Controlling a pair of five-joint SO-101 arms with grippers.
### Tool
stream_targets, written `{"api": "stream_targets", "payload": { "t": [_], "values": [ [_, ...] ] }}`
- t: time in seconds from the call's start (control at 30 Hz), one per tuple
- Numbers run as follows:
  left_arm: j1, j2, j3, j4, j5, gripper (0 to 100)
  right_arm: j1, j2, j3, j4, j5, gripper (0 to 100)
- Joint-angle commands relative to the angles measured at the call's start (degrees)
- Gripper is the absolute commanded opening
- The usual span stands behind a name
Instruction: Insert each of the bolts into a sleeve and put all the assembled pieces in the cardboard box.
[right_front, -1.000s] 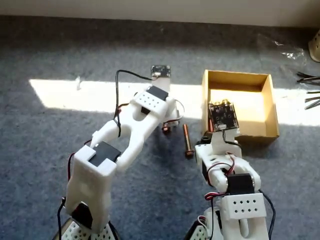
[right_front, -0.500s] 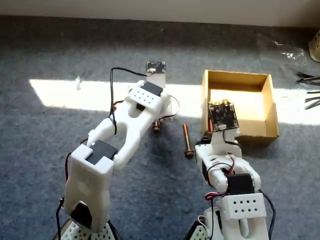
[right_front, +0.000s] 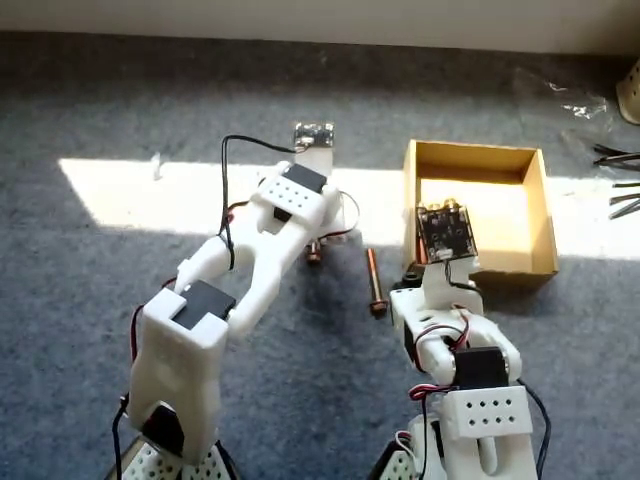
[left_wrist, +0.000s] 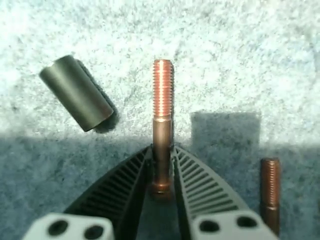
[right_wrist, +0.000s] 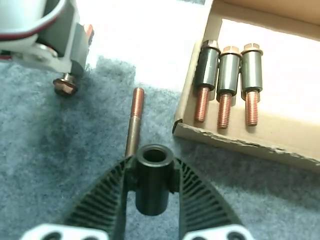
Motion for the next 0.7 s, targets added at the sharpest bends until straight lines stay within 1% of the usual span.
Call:
{"api": "stream_targets", "payload": {
  "t": [0.0, 0.1, 0.27, 0.57, 0.6, 0.67],
  "values": [
    [-0.57, -0.22, -0.75, -2.29, -0.26, 6, 0.66, -0.92, -0.4, -1.54, 0.53, 0.4],
    [-0.57, -0.22, -0.92, -2.2, -0.44, 6, 0.66, -0.92, -0.4, -1.54, 0.53, 0.4],
    [-0.57, -0.22, -1.27, -2.37, -5.1, 6, 0.66, -0.92, -0.4, -1.54, 0.53, 0.4],
    [-0.57, 0.48, -0.66, -1.93, -5.27, 6, 0.66, -0.92, -0.4, -1.54, 0.53, 0.4],
    [-0.57, 1.27, -0.84, -1.85, -6.15, 6, 0.66, -0.92, -0.4, -1.54, 0.53, 0.4],
    [-0.57, 2.59, -1.1, -1.85, -10.64, 6, 0.66, -0.92, -0.4, -1.54, 0.53, 0.4]
  ]
}}
